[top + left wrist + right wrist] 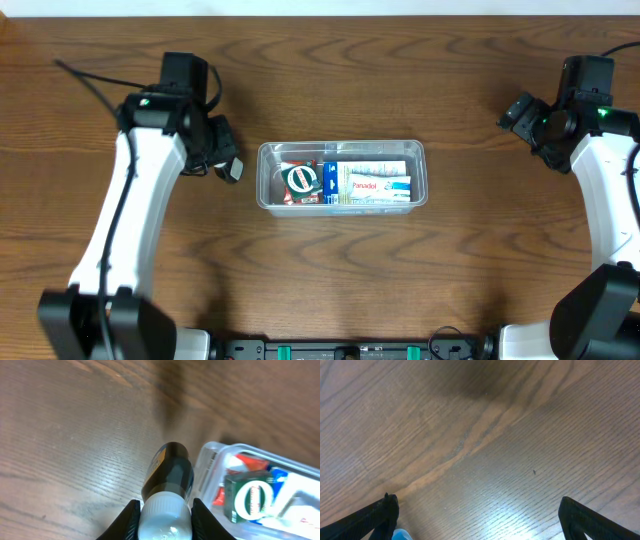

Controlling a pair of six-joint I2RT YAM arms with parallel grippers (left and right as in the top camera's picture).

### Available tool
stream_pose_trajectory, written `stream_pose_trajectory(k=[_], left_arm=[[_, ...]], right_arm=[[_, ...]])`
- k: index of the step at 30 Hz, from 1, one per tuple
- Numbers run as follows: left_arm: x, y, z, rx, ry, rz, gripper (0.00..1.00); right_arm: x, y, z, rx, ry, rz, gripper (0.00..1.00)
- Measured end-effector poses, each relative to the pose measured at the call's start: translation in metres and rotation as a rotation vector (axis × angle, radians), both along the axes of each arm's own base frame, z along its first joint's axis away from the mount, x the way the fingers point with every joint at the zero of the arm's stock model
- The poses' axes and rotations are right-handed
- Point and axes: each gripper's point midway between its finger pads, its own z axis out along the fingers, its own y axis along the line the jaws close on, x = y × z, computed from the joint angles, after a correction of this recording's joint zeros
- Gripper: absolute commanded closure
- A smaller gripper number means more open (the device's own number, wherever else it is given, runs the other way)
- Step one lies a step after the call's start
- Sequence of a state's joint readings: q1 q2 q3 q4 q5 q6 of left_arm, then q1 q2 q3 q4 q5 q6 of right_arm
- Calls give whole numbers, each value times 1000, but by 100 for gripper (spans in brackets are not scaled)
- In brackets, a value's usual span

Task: Pack container
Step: 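Lift the bottle and carry it over the container's left end, then lower the bottle upright into the container's left corner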

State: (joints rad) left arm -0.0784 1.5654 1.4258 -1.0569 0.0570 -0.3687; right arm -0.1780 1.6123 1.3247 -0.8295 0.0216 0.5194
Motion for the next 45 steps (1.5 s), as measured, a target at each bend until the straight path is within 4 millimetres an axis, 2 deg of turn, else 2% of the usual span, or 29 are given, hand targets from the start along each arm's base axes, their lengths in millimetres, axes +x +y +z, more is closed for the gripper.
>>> stream_pose_trajectory(k=[4, 8, 16, 21, 25, 29, 38, 45], left_arm=[[-10, 0, 23, -28, -53, 69, 78], [-19, -6, 37, -52, -84, 105, 80], [-21, -39, 41, -74, -106, 106, 80], [-18, -51, 41, -67, -126, 105, 80], [-14, -60, 38, -69, -130, 106, 80], [-10, -69, 27, -59, -106, 100, 80], [-1, -76, -17, -19, 11, 113, 80], [1, -77, -20, -17, 14, 116, 80]], right_arm=[[0, 0, 0, 0, 0, 0, 1], [0, 0, 0, 0, 0, 0, 1], [0, 0, 0, 0, 0, 0, 1], [0, 0, 0, 0, 0, 0, 1], [0, 0, 0, 0, 0, 0, 1], [0, 0, 0, 0, 0, 0, 1], [0, 0, 0, 0, 0, 0, 1], [0, 0, 0, 0, 0, 0, 1]])
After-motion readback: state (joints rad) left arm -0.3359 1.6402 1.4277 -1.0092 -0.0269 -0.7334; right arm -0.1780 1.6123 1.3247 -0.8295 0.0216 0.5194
